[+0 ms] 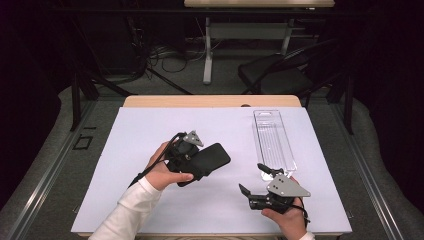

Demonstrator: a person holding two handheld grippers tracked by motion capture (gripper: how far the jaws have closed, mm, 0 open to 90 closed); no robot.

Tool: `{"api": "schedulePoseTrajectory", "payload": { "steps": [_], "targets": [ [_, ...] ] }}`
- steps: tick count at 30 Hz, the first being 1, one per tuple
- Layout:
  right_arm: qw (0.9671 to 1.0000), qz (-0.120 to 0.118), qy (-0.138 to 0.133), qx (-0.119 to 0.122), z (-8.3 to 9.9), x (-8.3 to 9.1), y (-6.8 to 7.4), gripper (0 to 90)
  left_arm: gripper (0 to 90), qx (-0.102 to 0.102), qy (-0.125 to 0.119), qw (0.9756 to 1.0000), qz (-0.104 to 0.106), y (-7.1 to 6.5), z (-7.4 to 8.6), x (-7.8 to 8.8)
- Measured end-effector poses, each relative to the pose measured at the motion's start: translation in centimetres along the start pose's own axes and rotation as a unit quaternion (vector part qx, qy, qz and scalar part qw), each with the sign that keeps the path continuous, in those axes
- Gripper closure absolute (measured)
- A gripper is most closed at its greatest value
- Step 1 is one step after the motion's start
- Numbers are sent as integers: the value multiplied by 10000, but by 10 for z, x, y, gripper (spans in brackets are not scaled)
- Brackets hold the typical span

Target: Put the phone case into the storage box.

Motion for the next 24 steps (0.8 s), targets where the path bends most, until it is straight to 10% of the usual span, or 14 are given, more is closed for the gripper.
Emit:
{"api": "schedulePoseTrajectory", "payload": {
  "steps": [7,24],
  "targets": [
    [9979,-208,455,408,-11,-6,-1,142,149,62,-36,10000,37,2,2,3],
    [9932,-330,544,977,-43,-30,-4,143,149,158,24,9999,53,9,6,4]
  ]
}}
Point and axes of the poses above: each handheld gripper's, and its own axes: x roughly backward along the jaws, z roughly out of its underside, y roughly to its left, the point moved 1 cm from there along -x, roughly forward along the jaws, and after that the axes turned 14 degrees about y, right-handed, at the moved point
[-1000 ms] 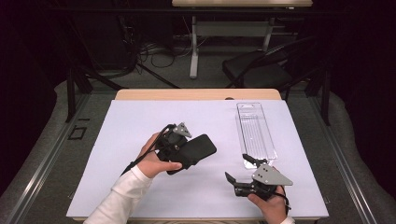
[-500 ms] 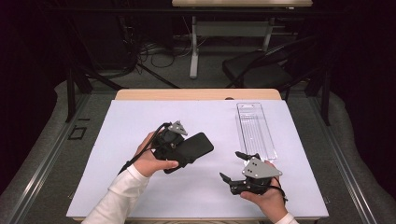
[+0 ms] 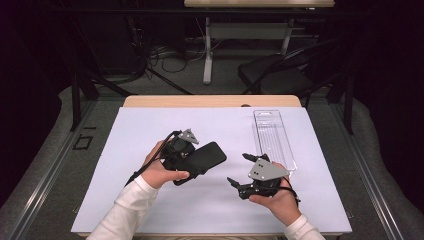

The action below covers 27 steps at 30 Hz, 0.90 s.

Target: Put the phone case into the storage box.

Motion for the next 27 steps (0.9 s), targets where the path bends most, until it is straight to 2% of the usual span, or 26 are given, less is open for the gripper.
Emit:
{"api": "schedulePoseTrajectory", "payload": {
  "steps": [8,16,22,27],
  "targets": [
    [9979,142,177,608,-16,-11,-1,144,149,87,-16,10000,-11,5,3,3],
    [9938,288,270,1036,-27,-13,-2,144,149,113,-16,9999,-1,7,5,5],
    [9852,504,322,1607,-31,-11,-1,149,149,95,29,9999,12,7,5,4],
    [9772,725,429,1947,-29,-10,3,163,149,101,36,9999,14,7,4,3]
  ]
}}
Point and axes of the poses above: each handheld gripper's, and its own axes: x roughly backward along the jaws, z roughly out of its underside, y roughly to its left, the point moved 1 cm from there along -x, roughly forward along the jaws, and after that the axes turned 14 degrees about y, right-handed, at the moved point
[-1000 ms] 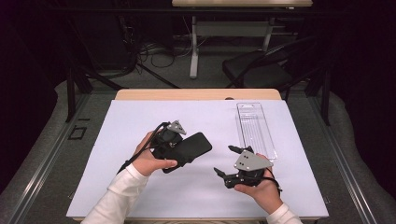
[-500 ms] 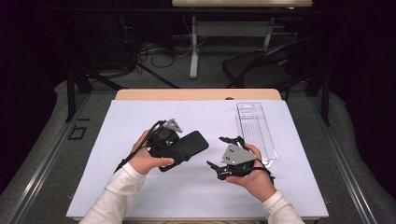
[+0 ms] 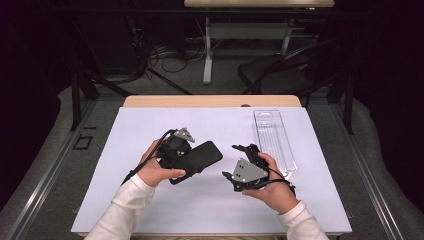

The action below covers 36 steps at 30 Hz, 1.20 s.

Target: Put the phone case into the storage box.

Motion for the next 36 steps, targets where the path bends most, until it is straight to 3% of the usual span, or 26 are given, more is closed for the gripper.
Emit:
{"api": "schedulePoseTrajectory", "payload": {
  "steps": [5,11,15,17,19,22,24,36],
  "targets": [
    [9988,287,90,388,0,-1,6,189,149,-21,21,10000,16,-1,0,-1],
    [9922,686,159,1033,-1,1,11,222,149,-49,48,10000,29,-2,-1,-2],
    [9881,801,157,1304,-2,1,15,242,149,-68,48,10000,27,-3,-1,-2],
    [9875,841,181,1324,-1,0,18,254,149,-99,64,9999,22,-4,-1,-3],
    [9842,909,168,1510,-2,-1,20,266,150,-88,59,9999,26,-5,-1,-4],
    [9814,977,209,1638,-2,-2,22,277,150,-83,51,9999,27,-6,-2,-4],
    [9823,980,249,1577,-1,-3,24,281,150,-96,59,9999,35,-6,-2,-5],
    [9777,1069,263,1787,-1,-7,28,301,150,-197,114,9997,71,-13,-5,-9]
  ]
}}
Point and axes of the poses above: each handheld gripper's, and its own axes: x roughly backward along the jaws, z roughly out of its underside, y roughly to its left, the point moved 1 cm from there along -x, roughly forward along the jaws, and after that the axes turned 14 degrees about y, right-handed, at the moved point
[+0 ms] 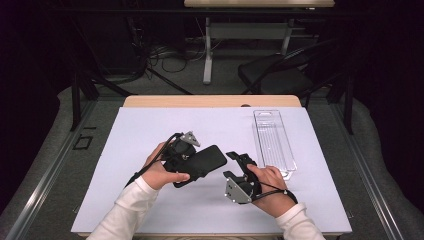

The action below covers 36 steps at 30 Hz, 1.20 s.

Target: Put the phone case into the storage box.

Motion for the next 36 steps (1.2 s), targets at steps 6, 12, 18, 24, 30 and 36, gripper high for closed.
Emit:
{"api": "schedulePoseTrajectory", "payload": {
  "steps": [6,12,18,24,30,36],
  "targets": [
    [10000,1,13,48,-1,-1,3,329,150,-75,7,10000,49,-6,-2,-1],
    [9999,21,75,128,-2,-3,7,376,150,-118,19,9999,67,-11,-5,-3],
    [9997,106,127,171,-2,-4,9,413,150,-168,52,9998,108,-16,-7,-6],
    [9988,194,127,423,-4,-5,13,448,150,-180,46,9997,130,-19,-8,-8],
    [9974,337,104,627,-5,-6,18,487,151,-237,79,9995,176,-21,-9,-9],
    [9961,457,93,755,-5,-6,19,536,151,-233,73,9994,234,-23,-10,-10]
  ]
}}
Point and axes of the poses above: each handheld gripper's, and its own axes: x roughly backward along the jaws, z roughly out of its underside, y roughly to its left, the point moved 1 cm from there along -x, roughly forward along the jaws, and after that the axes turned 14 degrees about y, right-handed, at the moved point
